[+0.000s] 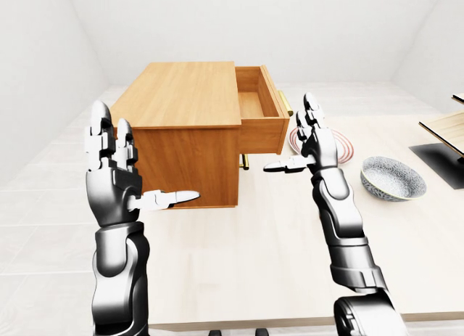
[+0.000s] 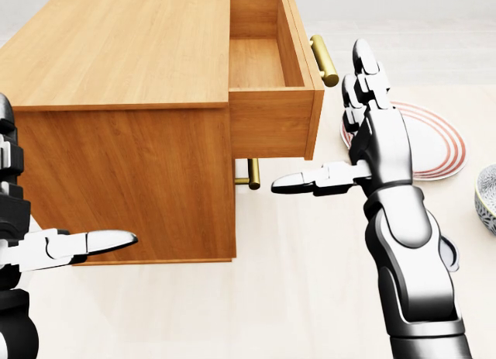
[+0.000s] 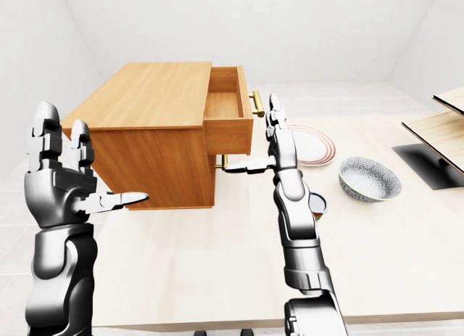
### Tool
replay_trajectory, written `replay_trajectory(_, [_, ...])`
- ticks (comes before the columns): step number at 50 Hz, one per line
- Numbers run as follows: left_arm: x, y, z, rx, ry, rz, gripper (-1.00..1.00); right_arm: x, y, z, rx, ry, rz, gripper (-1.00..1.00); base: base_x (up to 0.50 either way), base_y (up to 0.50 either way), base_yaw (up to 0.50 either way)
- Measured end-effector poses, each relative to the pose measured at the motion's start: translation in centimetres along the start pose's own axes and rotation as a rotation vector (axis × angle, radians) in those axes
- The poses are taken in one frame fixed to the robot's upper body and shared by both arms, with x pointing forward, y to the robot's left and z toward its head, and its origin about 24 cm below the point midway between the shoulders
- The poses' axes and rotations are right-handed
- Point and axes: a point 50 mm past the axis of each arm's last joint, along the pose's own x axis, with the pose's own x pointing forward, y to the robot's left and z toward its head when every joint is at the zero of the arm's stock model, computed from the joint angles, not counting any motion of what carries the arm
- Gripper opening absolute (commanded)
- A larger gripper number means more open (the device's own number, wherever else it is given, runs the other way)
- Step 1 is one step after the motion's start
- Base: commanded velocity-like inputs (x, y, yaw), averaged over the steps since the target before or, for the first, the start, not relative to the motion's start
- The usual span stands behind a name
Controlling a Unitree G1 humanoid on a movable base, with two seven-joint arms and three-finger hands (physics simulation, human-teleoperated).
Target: Close the top drawer of the cabinet.
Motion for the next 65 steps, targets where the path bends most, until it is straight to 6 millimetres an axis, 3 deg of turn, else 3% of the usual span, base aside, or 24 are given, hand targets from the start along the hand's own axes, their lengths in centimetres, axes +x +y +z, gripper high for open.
replay_trajectory(31, [0.0,0.1,-0.2,0.000,0.007,0.001,1.00,0.7,2.0,-2.3,0.028,0.104,0.054,1.00,0.00,0.00,0.00])
replay_trajectory(65, [0.1,0.1,-0.4,0.000,0.018,-0.002,1.00,1.5,2.7,-2.8,0.032,0.136,0.069,1.00,0.00,0.00,0.00])
